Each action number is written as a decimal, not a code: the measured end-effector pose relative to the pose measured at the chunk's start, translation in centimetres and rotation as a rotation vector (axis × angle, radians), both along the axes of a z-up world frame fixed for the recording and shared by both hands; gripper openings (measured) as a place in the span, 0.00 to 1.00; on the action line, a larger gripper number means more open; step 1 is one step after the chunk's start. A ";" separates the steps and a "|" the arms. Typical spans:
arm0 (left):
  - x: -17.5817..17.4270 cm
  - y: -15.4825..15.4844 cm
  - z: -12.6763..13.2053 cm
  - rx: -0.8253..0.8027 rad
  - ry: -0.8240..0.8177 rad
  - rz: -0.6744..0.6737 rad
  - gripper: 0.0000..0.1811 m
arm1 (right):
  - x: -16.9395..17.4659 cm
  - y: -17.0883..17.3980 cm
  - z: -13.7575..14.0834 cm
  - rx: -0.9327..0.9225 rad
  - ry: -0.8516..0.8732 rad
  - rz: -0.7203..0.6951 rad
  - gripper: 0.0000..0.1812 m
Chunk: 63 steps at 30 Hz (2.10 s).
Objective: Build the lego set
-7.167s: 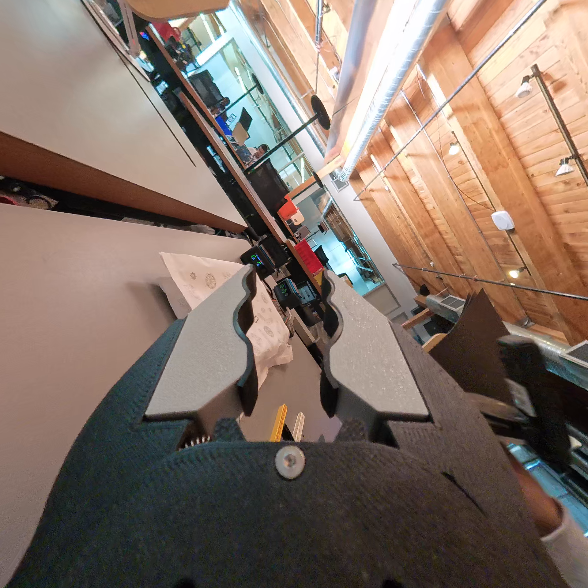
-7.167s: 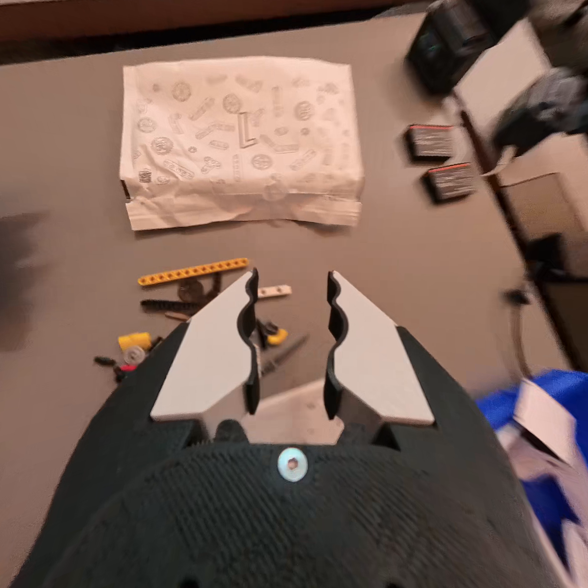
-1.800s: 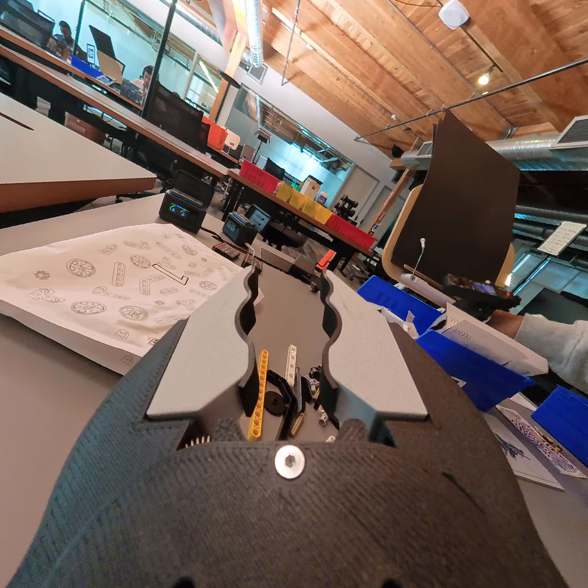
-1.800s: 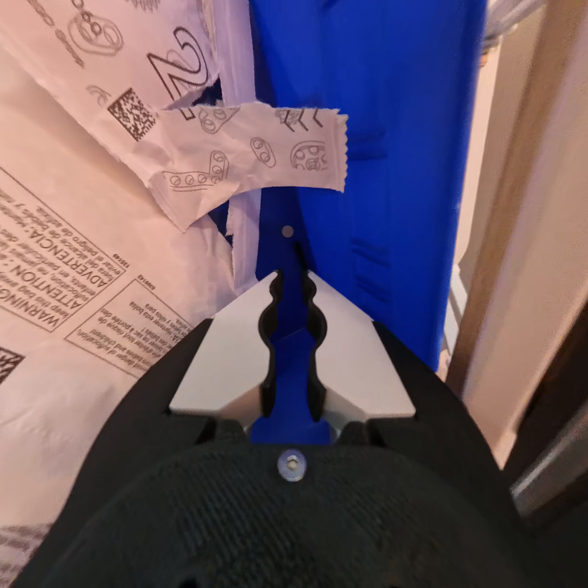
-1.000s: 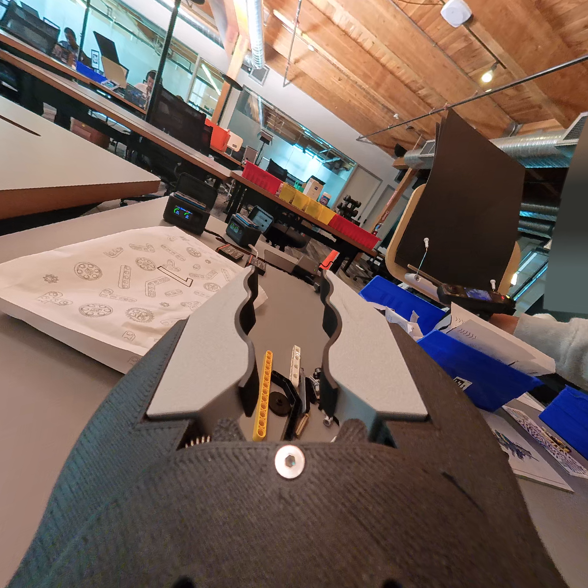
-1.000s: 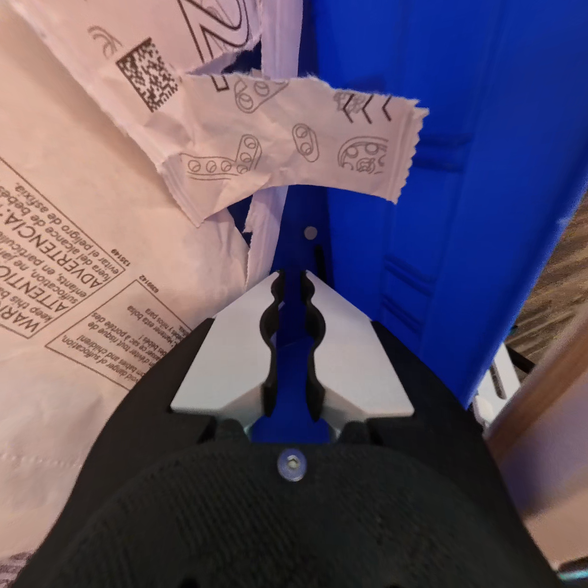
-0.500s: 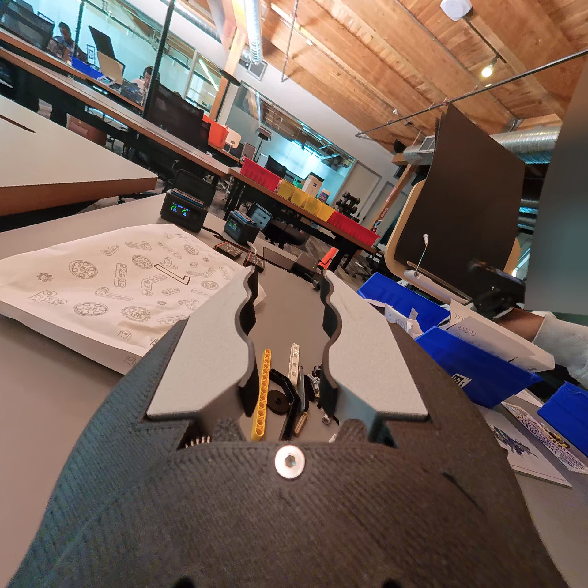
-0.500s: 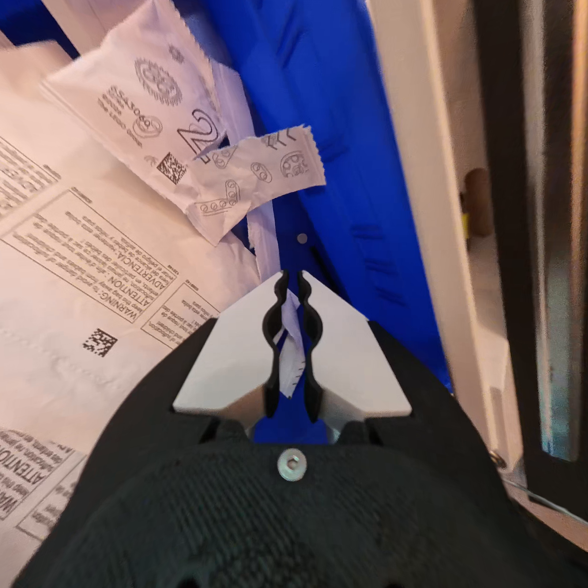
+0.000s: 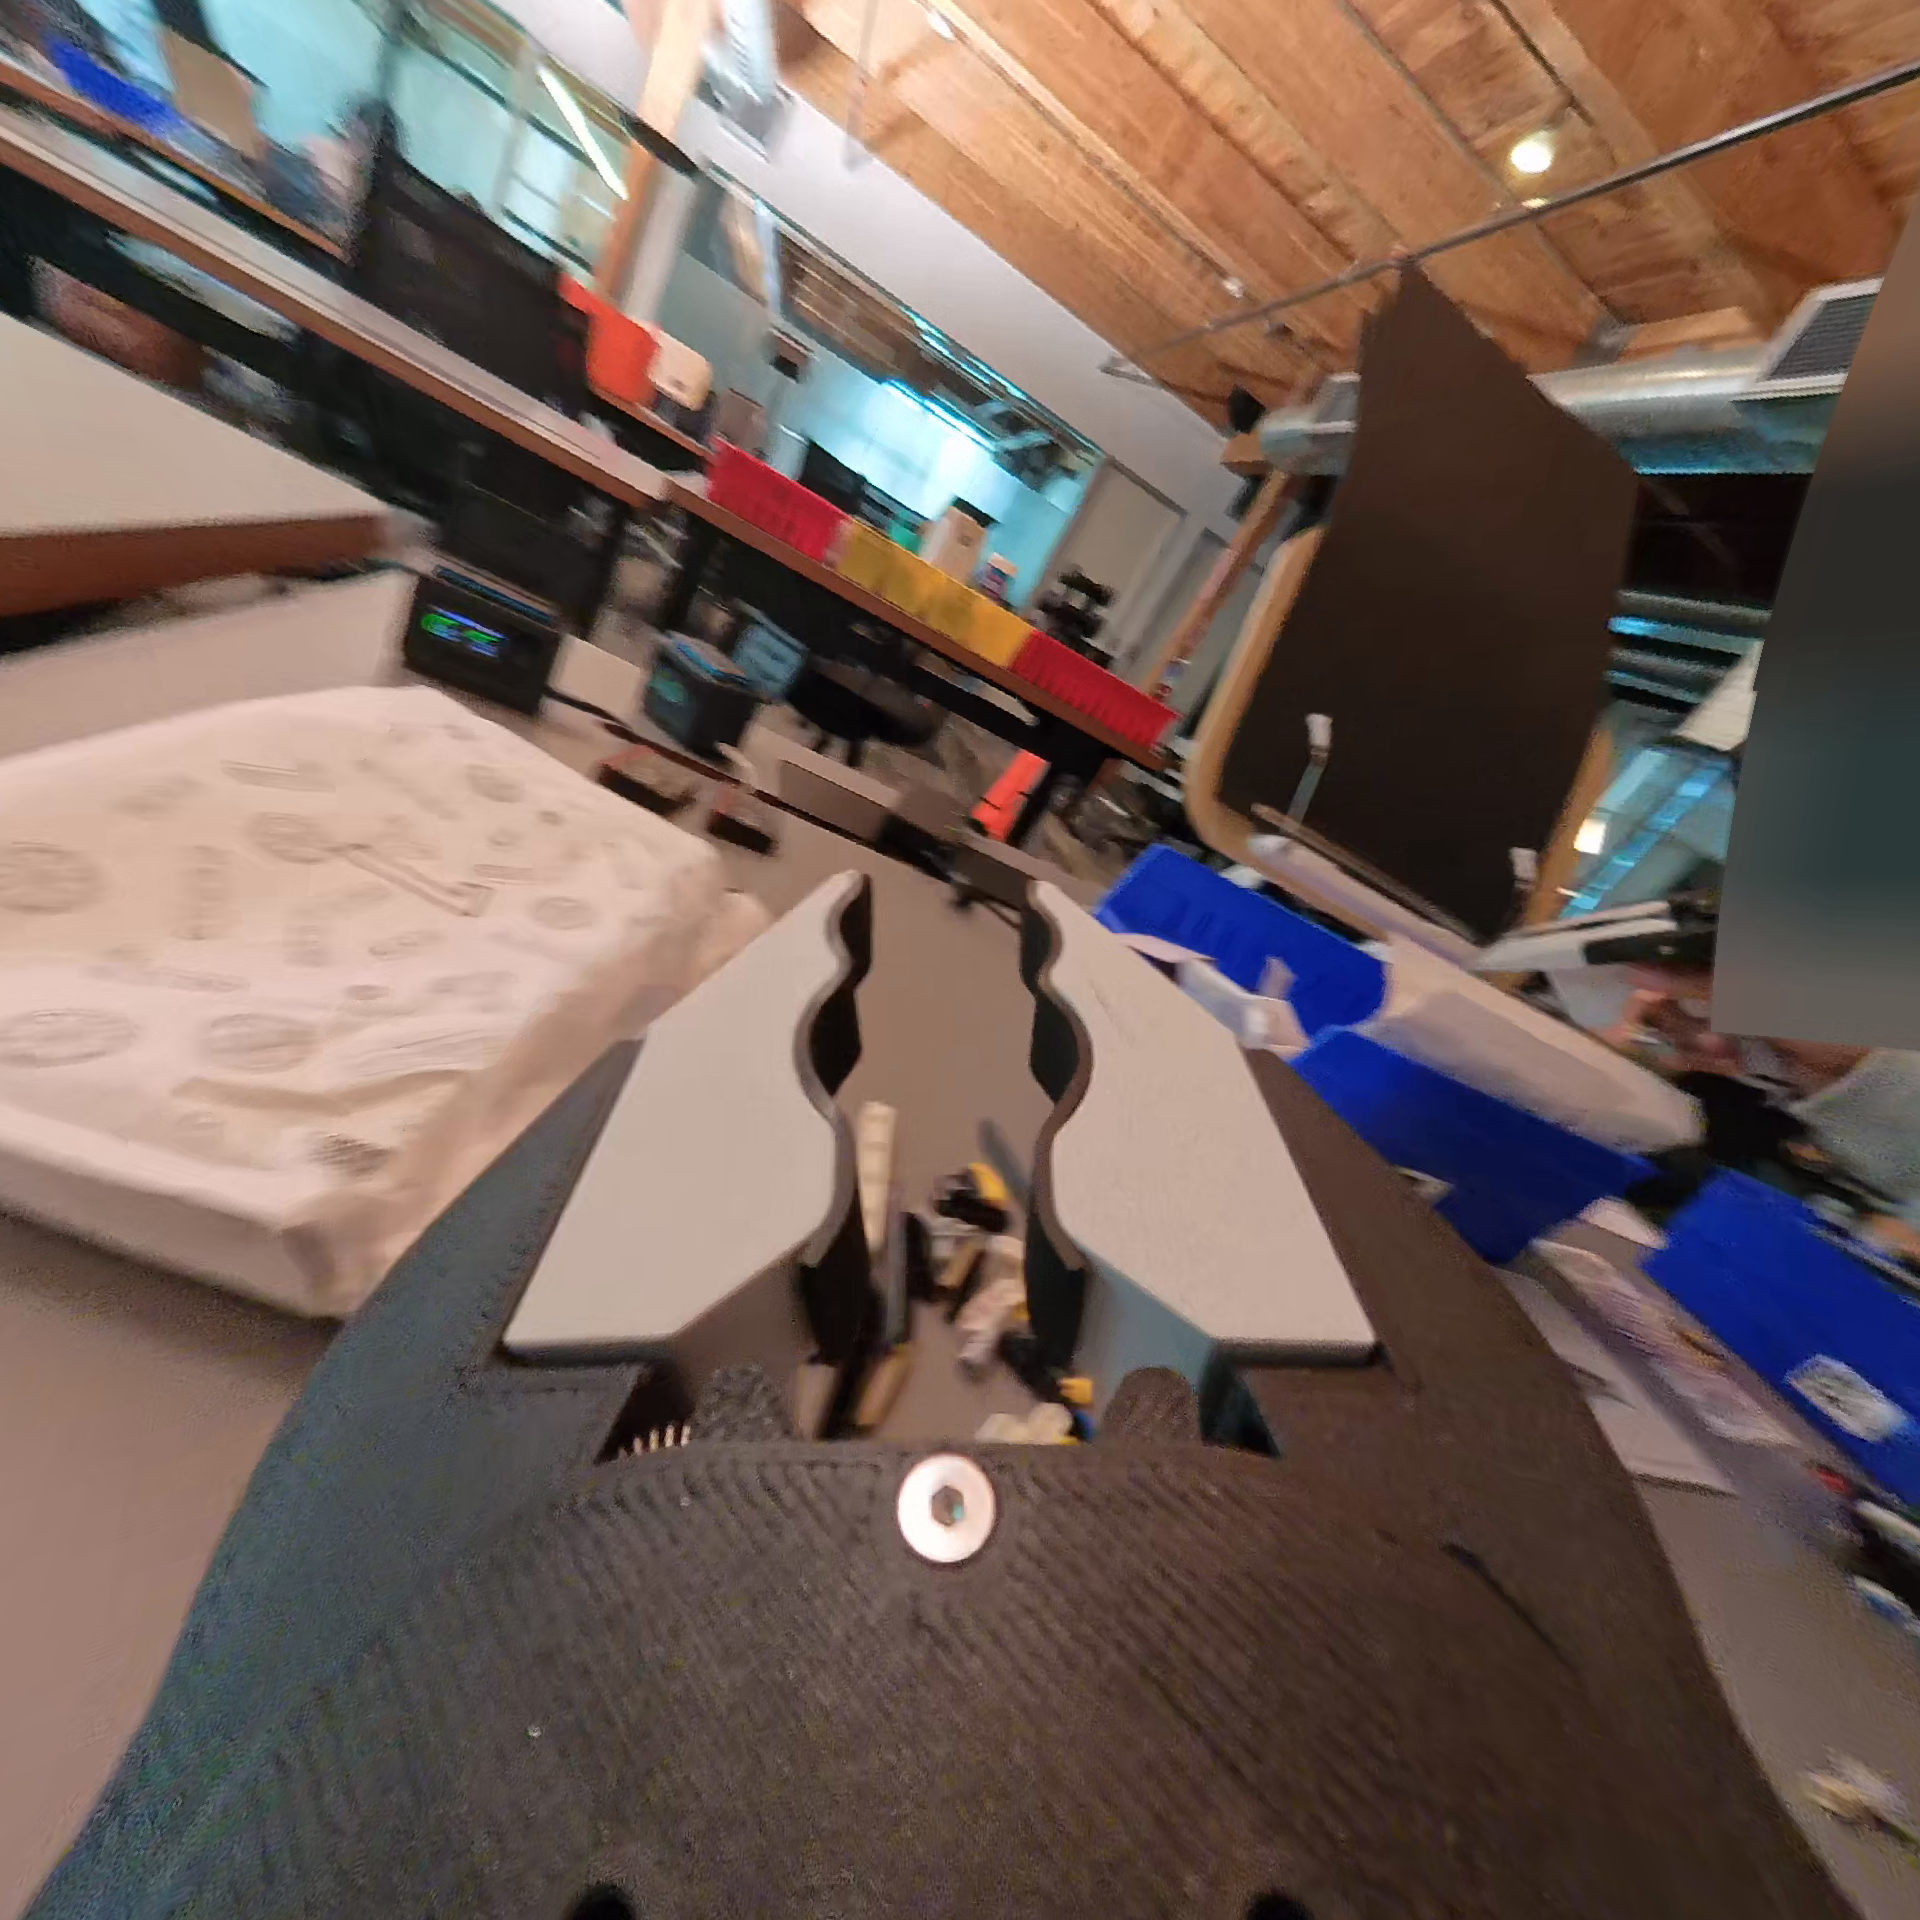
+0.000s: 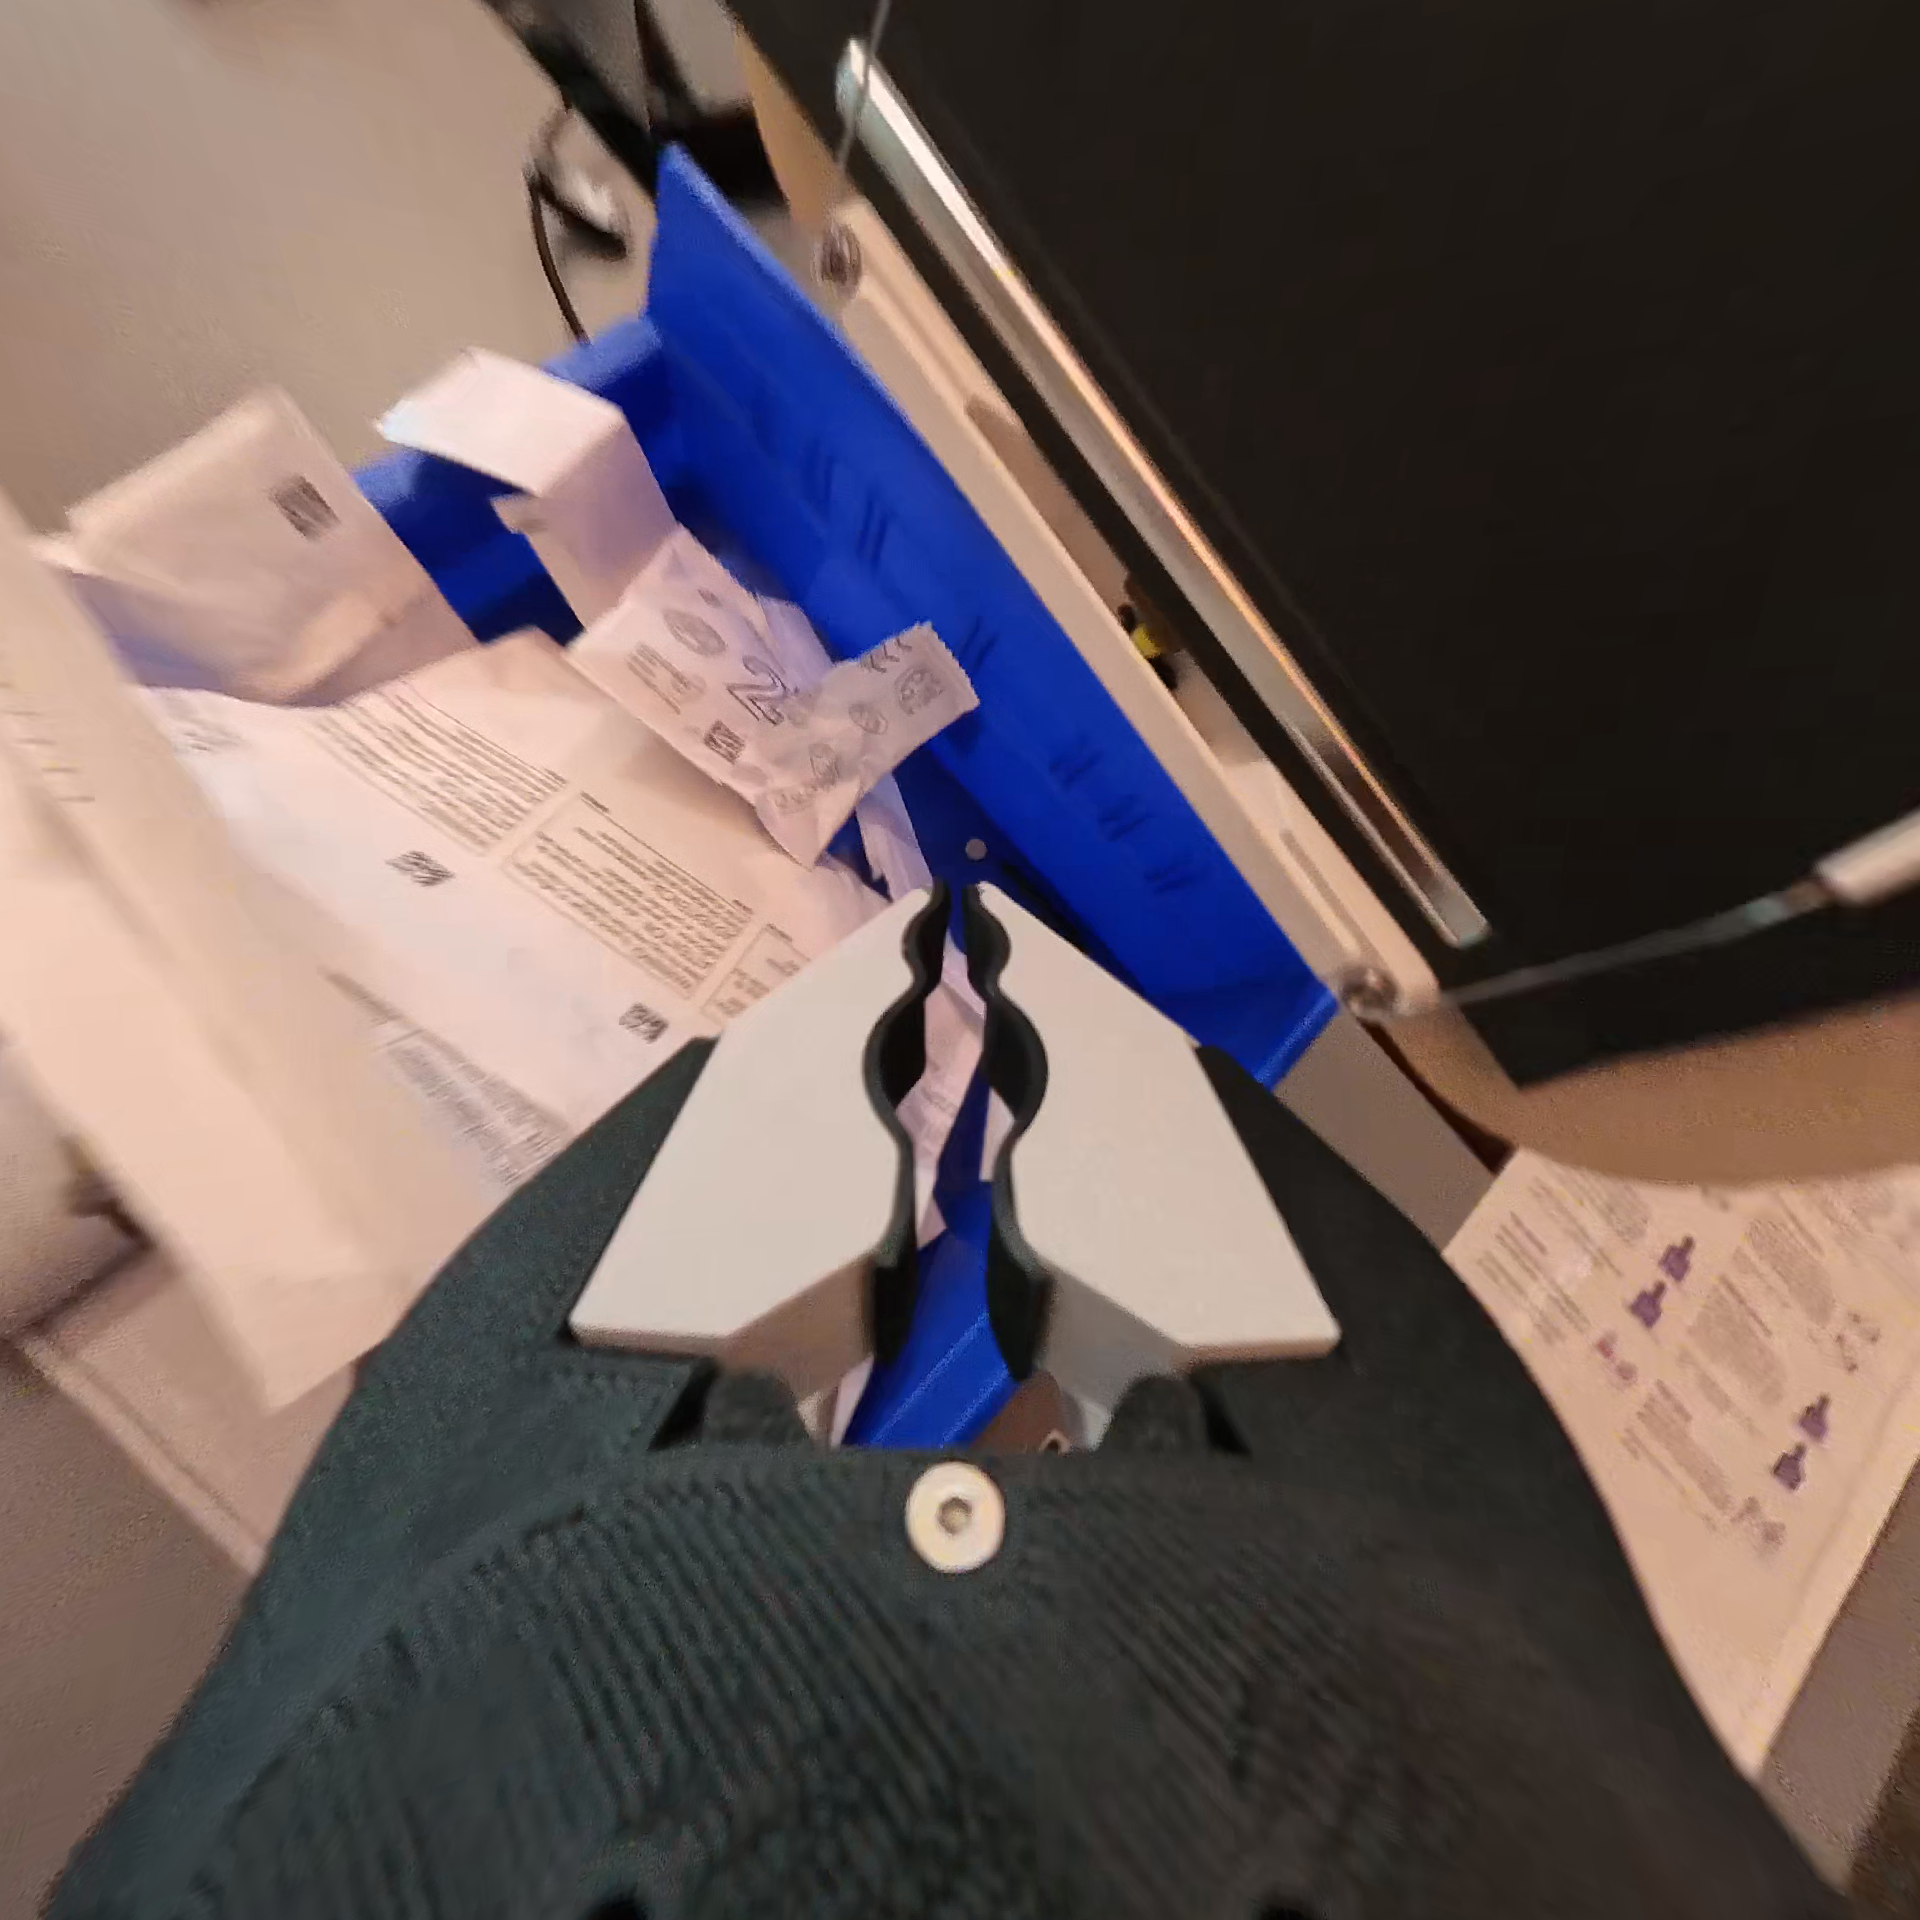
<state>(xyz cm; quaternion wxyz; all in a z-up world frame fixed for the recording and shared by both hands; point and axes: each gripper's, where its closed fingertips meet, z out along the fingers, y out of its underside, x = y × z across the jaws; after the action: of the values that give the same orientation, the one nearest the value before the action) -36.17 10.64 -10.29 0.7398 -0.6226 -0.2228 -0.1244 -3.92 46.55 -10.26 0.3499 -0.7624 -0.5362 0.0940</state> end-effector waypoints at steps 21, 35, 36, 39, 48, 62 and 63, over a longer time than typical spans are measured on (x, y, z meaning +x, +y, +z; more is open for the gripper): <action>32.0 34.4 -1.7 -0.777 0.788 -0.854 0.07 | 10.6 -18.3 -0.2 0.020 0.855 -0.194 0.01; 32.8 40.6 -10.0 -0.910 1.060 -0.874 0.07 | 13.7 -16.7 -2.5 -0.099 0.937 -0.221 0.04; 32.8 40.7 -10.4 -0.920 1.046 -0.879 0.07 | 13.8 -16.6 -2.5 -0.094 0.933 -0.223 0.04; 32.9 41.2 -11.4 -0.937 1.038 -0.882 0.08 | 14.0 -16.4 -2.6 -0.100 0.938 -0.229 0.03; 32.4 41.2 -13.2 -1.005 1.044 -0.878 0.10 | 13.8 -16.5 -2.4 -0.118 0.955 -0.214 0.04; 32.7 40.5 -13.2 -1.048 1.051 -0.930 0.04 | 13.6 -16.9 -2.2 -0.156 0.982 -0.195 0.04; 32.9 40.6 -12.9 -1.028 1.051 -0.928 0.04 | 13.6 -16.9 -2.2 -0.153 0.981 -0.196 0.04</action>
<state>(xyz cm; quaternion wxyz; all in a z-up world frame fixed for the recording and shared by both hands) -3.32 51.22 -23.19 0.2483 -0.8843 0.3954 0.0063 9.72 29.62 -12.51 0.5110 -0.6986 -0.2263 0.4468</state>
